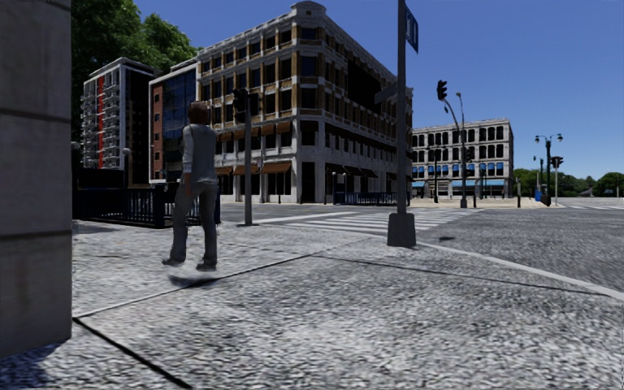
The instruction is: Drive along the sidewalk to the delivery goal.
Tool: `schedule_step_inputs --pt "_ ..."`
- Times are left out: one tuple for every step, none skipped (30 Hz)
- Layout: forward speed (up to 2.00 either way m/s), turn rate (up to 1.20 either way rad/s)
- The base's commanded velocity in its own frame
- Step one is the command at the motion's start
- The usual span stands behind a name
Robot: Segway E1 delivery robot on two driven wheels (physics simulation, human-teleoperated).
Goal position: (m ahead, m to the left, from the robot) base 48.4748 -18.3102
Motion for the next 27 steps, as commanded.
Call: schedule_step_inputs --pt "1.42 0.00" --pt "1.42 0.00" --pt "1.42 0.00" --pt "1.42 0.00" --pt "1.42 0.00" --pt "1.42 0.00" --pt "1.42 0.00" --pt "1.42 0.00" --pt "1.42 0.00" --pt "1.42 0.00" --pt "1.42 0.00" --pt "1.42 0.00" --pt "1.42 0.00" --pt "1.42 0.00" --pt "1.42 0.00" --pt "1.42 0.00" --pt "1.42 0.00" --pt "1.42 0.00" --pt "1.42 0.00" --pt "1.42 0.00" --pt "1.42 0.00" --pt "1.42 0.00" --pt "1.42 0.00" --pt "1.42 0.00" --pt "1.42 0.00" --pt "1.42 0.00" --pt "1.42 0.00"
